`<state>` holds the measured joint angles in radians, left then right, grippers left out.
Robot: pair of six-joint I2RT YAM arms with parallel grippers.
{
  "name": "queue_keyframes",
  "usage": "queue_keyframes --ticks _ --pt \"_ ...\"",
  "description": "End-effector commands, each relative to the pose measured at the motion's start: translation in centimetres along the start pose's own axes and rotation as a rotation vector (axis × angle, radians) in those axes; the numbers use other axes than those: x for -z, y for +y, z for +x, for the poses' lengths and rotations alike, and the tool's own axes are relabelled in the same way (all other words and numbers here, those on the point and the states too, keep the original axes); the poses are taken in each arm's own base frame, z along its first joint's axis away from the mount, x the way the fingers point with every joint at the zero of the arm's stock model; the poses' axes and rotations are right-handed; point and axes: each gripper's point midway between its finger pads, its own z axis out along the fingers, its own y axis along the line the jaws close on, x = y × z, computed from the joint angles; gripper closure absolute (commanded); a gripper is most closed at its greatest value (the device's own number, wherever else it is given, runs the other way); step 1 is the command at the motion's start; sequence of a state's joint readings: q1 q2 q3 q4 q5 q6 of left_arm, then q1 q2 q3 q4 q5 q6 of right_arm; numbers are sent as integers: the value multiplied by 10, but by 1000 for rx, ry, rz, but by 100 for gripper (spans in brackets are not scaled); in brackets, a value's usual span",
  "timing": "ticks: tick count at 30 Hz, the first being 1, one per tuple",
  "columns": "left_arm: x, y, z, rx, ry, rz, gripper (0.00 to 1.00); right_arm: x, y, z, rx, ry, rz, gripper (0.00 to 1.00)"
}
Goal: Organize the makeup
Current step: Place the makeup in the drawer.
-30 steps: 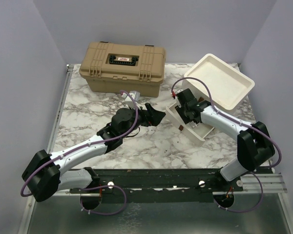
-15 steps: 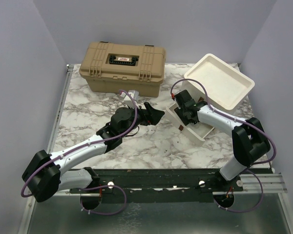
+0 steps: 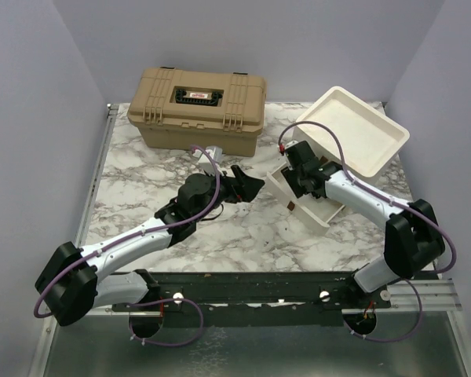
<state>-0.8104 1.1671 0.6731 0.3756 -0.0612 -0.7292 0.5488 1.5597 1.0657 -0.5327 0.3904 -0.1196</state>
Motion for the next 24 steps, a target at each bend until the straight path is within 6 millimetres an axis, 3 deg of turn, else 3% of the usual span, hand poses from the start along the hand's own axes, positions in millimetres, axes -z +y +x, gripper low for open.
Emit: queue_keyframes --ticks 1,6,12,19,24 --pt "5 11 -3 31 -28 -41 7 29 1 -37 -93 -140 -62 45" --pt "17 55 -9 102 -95 -272 5 57 13 -60 -156 -240 -194 44" --pt "53 112 -16 223 -214 -571 6 88 23 -83 -293 -322 -313 41" --pt "94 134 -22 325 -325 -646 9 126 52 -103 -334 -385 -548 41" --pt "136 163 -17 178 -217 -969 5 143 59 -111 -375 -446 -631 41"
